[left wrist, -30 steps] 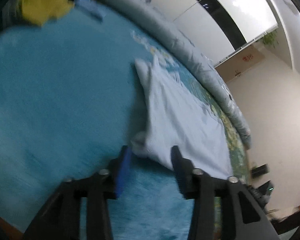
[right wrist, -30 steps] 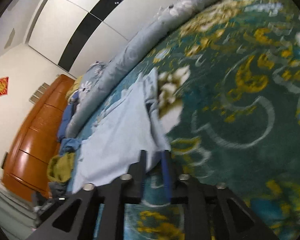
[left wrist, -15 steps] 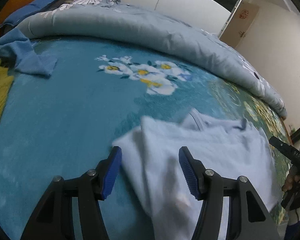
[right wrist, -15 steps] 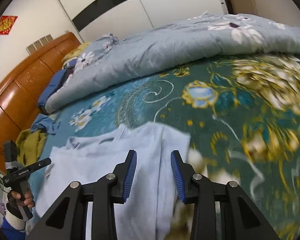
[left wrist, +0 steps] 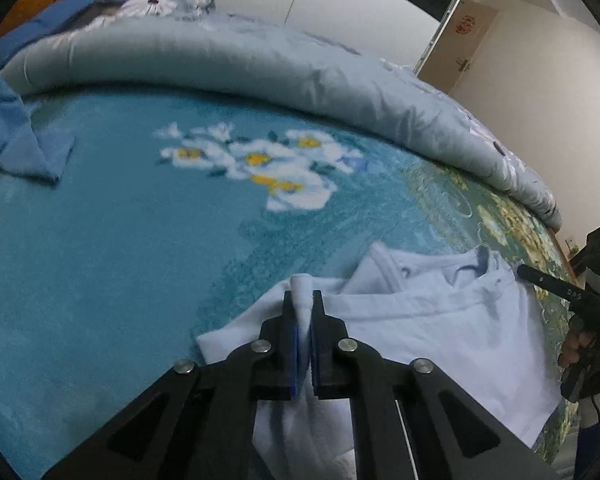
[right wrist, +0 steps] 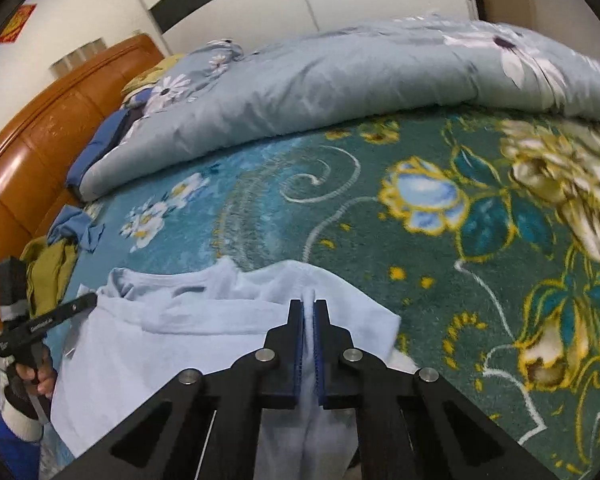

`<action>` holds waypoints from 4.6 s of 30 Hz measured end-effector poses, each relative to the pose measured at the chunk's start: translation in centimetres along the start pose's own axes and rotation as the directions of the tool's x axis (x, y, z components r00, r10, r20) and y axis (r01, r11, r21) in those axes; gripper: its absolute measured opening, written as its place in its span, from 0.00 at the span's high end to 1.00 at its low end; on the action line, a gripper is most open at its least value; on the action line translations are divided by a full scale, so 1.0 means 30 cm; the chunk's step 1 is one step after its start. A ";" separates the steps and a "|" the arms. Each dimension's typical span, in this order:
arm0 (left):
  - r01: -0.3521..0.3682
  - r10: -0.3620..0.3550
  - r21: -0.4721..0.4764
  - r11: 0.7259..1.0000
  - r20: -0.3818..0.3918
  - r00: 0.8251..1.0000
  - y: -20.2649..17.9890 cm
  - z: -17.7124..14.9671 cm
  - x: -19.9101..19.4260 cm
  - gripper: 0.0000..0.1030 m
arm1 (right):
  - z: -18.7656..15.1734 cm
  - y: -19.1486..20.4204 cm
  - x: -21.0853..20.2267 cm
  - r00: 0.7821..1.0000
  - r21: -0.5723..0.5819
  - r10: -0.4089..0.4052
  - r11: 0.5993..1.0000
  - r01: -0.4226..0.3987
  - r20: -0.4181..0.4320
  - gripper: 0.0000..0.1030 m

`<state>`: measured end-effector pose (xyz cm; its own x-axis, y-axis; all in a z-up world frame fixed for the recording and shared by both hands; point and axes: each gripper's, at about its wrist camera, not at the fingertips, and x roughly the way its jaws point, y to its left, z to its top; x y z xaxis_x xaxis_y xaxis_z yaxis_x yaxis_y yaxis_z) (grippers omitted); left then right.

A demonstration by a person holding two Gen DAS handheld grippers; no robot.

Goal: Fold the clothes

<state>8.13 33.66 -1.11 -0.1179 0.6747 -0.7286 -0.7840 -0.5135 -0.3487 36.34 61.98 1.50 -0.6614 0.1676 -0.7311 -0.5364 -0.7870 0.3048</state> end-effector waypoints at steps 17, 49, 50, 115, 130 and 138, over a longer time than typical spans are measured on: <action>0.008 -0.010 -0.086 0.996 -0.014 1.000 0.098 -0.005 0.106 0.93 | 0.009 -0.084 0.123 1.000 0.068 -0.008 0.998 0.010 -0.024 0.95; -0.082 0.079 -0.032 0.996 -0.080 0.994 -0.456 -0.242 0.109 0.88 | -0.275 -0.074 -0.103 0.985 0.178 0.169 0.971 -0.159 -0.041 0.70; -0.089 0.087 -0.030 0.996 -0.083 0.993 -0.459 -0.244 0.111 0.88 | -0.275 -0.076 -0.100 0.984 0.190 0.174 0.968 -0.163 -0.040 0.73; 0.036 -0.031 -0.067 0.997 0.076 0.997 -0.302 -0.289 -0.280 0.60 | -0.350 0.356 -0.229 0.975 0.195 0.212 0.961 -0.195 -0.070 0.82; -0.003 0.018 -0.221 0.975 0.063 0.998 -0.072 -0.606 -0.400 0.90 | -0.476 0.353 -0.184 0.948 0.189 0.300 0.942 -0.276 -0.111 0.82; 0.047 -0.011 -0.198 0.979 0.180 0.984 -0.011 -0.405 -0.456 0.32 | -0.510 0.422 -0.144 0.937 0.155 0.333 0.936 -0.316 -0.102 0.58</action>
<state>17.40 18.17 1.81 -0.2170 0.7649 -0.6065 -0.6524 -0.5758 -0.4927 40.43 42.19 -0.82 -0.7451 -0.1654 -0.6461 -0.3748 -0.6975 0.6108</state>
